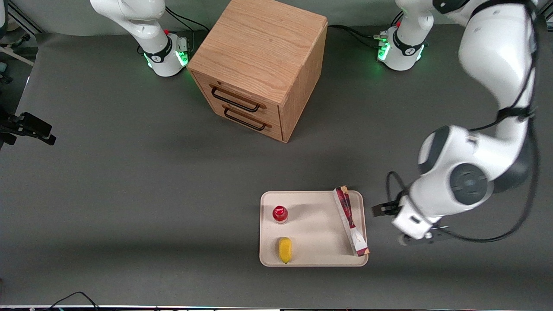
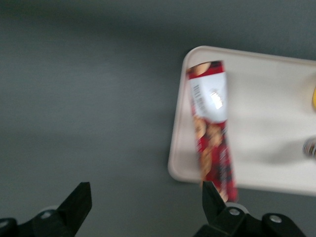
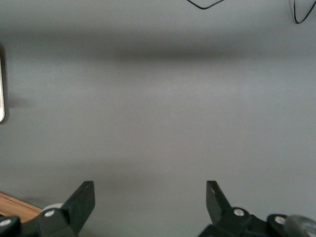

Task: Place red cookie box on tray
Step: 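Open the left gripper and raise it away from the box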

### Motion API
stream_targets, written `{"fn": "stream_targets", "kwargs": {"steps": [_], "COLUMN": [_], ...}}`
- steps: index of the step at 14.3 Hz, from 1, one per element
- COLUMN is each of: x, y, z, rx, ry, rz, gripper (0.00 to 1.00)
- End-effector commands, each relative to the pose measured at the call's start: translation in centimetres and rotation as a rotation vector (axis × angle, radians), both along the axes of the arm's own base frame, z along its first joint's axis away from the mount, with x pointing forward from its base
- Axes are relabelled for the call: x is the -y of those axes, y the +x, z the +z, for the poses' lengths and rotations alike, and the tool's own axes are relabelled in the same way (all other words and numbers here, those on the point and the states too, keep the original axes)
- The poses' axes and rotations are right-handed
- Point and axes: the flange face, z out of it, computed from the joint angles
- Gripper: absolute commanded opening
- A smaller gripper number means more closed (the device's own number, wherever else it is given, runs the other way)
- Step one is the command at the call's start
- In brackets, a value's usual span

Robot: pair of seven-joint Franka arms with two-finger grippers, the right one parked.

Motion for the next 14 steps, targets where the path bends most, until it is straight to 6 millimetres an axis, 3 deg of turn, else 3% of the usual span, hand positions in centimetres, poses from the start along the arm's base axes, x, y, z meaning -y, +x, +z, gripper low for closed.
{"fn": "stream_targets", "kwargs": {"steps": [1,4,8,11,14], "x": [-6.5,-10.9,-16.0,-16.3,-16.2], "y": [-2.7,-5.6,-9.5,-11.8,-11.5], "z": [5.7,8.6,8.4,7.5,10.2], "rx": [-0.055,-0.116,-0.128,-0.100,-0.079], "ry": [0.011,0.046,0.007,0.011,0.026], "rz": [-0.097,-0.172,-0.225,-0.224,-0.212], "gripper": [1.00,1.00,1.00,1.00,1.00]}}
